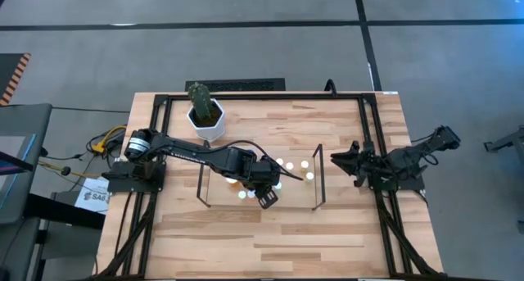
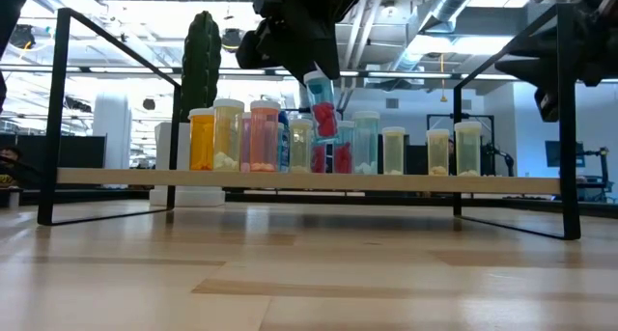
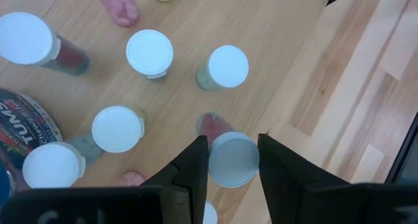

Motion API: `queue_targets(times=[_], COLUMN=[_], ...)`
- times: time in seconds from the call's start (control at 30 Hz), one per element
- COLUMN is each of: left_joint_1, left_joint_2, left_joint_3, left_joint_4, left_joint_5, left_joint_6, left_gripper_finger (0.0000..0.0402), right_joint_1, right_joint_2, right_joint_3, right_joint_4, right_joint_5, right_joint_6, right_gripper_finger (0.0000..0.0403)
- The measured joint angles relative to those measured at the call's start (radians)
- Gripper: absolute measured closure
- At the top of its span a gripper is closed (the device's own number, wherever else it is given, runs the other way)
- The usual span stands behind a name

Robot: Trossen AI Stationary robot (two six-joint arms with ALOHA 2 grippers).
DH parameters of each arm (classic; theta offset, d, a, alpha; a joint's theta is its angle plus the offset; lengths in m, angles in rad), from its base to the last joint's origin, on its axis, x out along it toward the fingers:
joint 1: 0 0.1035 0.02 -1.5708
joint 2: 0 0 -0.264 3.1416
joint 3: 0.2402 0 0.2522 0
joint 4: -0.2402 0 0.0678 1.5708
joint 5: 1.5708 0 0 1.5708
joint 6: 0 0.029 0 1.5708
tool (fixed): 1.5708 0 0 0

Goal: Pick and place medicine bottles onto shelf by color
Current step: Put the blue pill bottle on the shelf

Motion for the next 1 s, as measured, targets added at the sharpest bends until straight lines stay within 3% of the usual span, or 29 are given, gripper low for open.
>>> queue_targets(times=[0.4,0.73,1.0], left_joint_1=[0.000,-0.005,-0.007], left_joint_2=[0.000,0.000,0.000], left_joint_3=[0.000,0.000,0.000], left_joint_4=[-0.003,-0.009,-0.060], left_joint_5=[0.001,0.063,0.047], left_joint_6=[0.027,0.211,0.309], left_gripper_finger=[0.0307,0.0307,0.0307], right_joint_1=[0.000,0.000,0.000], right_joint_2=[0.007,0.007,0.007], right_joint_3=[0.000,-0.001,-0.001], right_joint_4=[-0.001,-0.004,-0.005], right_joint_5=[0.000,-0.001,-0.001], right_joint_6=[-0.007,-0.007,-0.007], right_gripper_finger=[0.0275,0.0274,0.0274])
